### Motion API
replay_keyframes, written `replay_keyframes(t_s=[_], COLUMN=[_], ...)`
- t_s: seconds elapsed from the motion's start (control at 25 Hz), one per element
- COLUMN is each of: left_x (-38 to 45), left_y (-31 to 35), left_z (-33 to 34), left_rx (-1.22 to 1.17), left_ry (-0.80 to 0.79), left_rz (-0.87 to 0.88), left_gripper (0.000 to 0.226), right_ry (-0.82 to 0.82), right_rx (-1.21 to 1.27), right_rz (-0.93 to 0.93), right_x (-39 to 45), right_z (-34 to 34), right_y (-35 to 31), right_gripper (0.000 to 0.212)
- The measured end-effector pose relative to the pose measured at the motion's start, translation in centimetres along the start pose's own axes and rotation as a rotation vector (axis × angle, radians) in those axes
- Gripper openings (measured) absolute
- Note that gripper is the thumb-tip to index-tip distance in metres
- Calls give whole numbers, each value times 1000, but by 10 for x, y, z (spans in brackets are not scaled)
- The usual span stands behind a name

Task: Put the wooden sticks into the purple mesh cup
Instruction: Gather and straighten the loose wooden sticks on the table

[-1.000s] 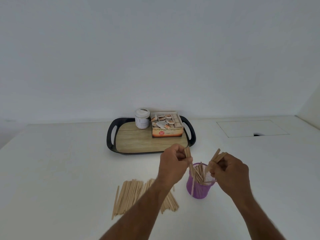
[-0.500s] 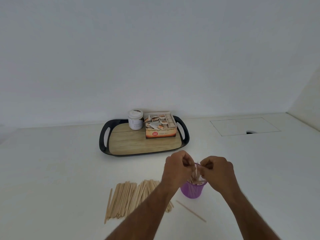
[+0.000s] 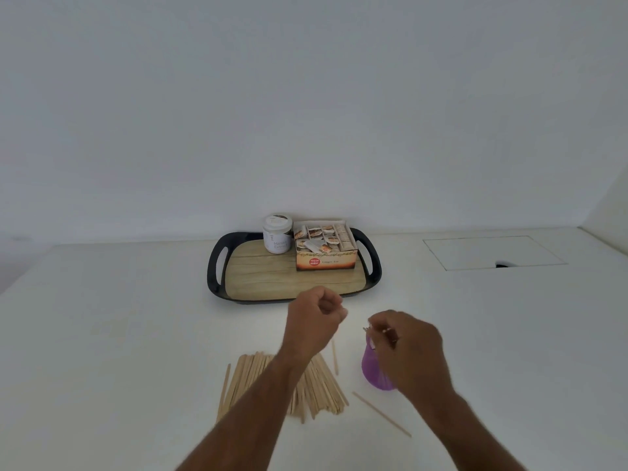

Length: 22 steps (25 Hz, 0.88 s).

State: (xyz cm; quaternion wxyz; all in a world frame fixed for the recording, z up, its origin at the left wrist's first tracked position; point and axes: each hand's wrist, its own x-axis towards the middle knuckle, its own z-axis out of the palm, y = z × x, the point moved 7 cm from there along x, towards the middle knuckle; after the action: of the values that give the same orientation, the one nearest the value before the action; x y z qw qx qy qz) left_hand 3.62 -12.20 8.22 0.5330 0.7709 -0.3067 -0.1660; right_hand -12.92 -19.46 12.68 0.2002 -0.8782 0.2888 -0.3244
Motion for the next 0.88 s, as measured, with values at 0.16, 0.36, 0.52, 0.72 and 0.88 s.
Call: replay_keyframes(t_s=[0.16,0.36,0.52,0.72,0.88], left_x=[-1,-19,-28,-25,-25], left_y=[-41,-95,-105,-111,-116], left_z=[-28,-37,-32,-30,-34], left_rx=[268,650,724,697,655], left_ry=[-11,-191,-210,-210,-195], left_rz=[-101,-287,-281,-331,-374], left_gripper=[15,38,39,27,24], right_ry=[-287,-490,-598,-605,-608], right_rx=[0,-137,-191,-220,-221], right_rz=[20,162,230,254,255], right_x=[-19,-33,-37,-35,-34], right_z=[62,123,145,151,151], right_y=[-10,11,21,28,29], right_gripper=[13,31,34,23,21])
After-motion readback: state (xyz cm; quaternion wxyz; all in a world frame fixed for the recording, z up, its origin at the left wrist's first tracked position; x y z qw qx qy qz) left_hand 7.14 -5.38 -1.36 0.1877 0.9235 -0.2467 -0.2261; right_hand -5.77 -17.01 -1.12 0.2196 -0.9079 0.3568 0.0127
